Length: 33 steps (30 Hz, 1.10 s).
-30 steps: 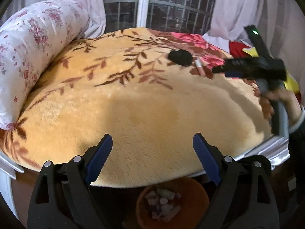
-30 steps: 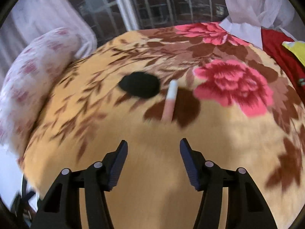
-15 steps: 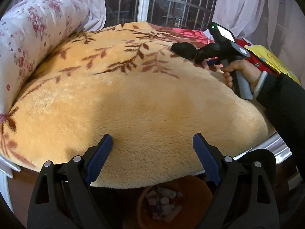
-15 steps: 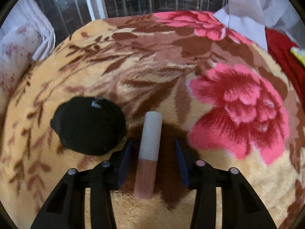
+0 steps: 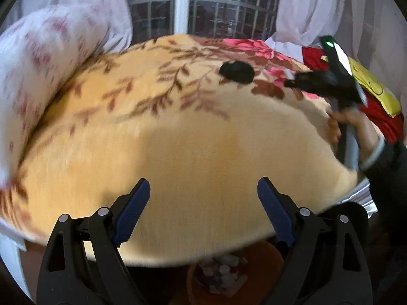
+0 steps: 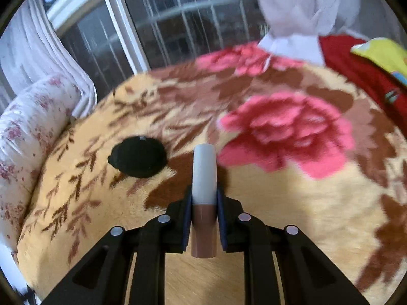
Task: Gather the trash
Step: 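Grasp the white-capped pink lipstick tube with the right gripper, then grasp the black round puff with the left gripper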
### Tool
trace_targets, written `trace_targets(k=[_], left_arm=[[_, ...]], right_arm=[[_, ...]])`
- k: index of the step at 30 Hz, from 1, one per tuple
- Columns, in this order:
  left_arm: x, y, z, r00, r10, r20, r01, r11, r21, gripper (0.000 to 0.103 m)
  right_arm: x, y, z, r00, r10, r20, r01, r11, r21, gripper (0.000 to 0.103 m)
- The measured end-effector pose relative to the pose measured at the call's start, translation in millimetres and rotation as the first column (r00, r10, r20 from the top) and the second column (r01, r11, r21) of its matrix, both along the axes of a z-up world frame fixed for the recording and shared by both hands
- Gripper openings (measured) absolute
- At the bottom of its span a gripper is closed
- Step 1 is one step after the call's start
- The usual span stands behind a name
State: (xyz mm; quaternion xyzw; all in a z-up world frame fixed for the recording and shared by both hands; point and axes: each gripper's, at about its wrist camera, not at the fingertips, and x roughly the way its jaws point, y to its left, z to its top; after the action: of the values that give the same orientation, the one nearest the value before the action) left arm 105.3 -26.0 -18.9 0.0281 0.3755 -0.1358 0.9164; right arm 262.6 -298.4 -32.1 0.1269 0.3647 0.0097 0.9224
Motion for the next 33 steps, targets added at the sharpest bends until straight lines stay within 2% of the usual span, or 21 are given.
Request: trace_targets(k=[3,8,11,15,18,23,26,27,28,29,31,33], left_arm=[[44,-20,14,1.000,-0.009,-0.003,0.009,1.000,0.012,0.084],[126,-64,25,0.998,-0.046,-0.037,0.046,0.999,-0.023,0.084],[168,-90,22,0.997,-0.062,-0.039,0.061,0.998,-0.027,0.084],[216,-117,11,0.998,-0.041,-0.057,0.042,0.999,0.005,0.084],[236,-133,7,0.998,-0.049,-0.046,0.051,0.998,0.032,0.084],[255,-153,0,0.996,-0.086,-0.035,0.088,0.995,0.052,0.084],[268,-161,-14,0.996,-0.072,-0.043,0.076,0.993,0.096,0.084],[275,-163,-22,0.997,-0.054,-0.060,0.061,0.991,0.123,0.082],[278,-163,-27,0.997,-0.041,-0.072,0.051,0.989,0.138,0.074],[281,-161,-29,0.996,-0.027,-0.080,0.039,0.989,0.144,0.070],[282,-155,-27,0.997,-0.019,-0.071,0.027,0.993,0.113,0.061],[281,-151,-27,0.998,-0.007,-0.065,0.014,0.994,0.107,0.057]], right_arm=[[-4,-14,-3,0.999,-0.033,0.013,0.032,0.998,0.056,0.017],[-2,-24,-15,0.998,-0.064,-0.021,0.066,0.991,0.114,0.017],[-4,-27,-18,0.998,-0.064,-0.018,0.066,0.987,0.146,0.018],[-4,-38,-24,0.996,-0.079,-0.034,0.085,0.975,0.206,0.018],[-2,-43,-28,0.996,-0.082,-0.045,0.090,0.966,0.241,0.018],[4,-40,-30,0.996,-0.060,-0.059,0.073,0.968,0.241,0.018],[5,-40,-31,0.997,-0.057,-0.061,0.070,0.968,0.240,0.018],[5,-40,-31,0.996,-0.058,-0.060,0.071,0.968,0.240,0.018],[5,-40,-31,0.996,-0.058,-0.061,0.071,0.968,0.241,0.018],[6,-40,-32,0.996,-0.059,-0.061,0.072,0.968,0.239,0.018],[6,-40,-31,0.996,-0.064,-0.062,0.077,0.969,0.236,0.018],[6,-39,-32,0.996,-0.065,-0.065,0.078,0.969,0.233,0.018]])
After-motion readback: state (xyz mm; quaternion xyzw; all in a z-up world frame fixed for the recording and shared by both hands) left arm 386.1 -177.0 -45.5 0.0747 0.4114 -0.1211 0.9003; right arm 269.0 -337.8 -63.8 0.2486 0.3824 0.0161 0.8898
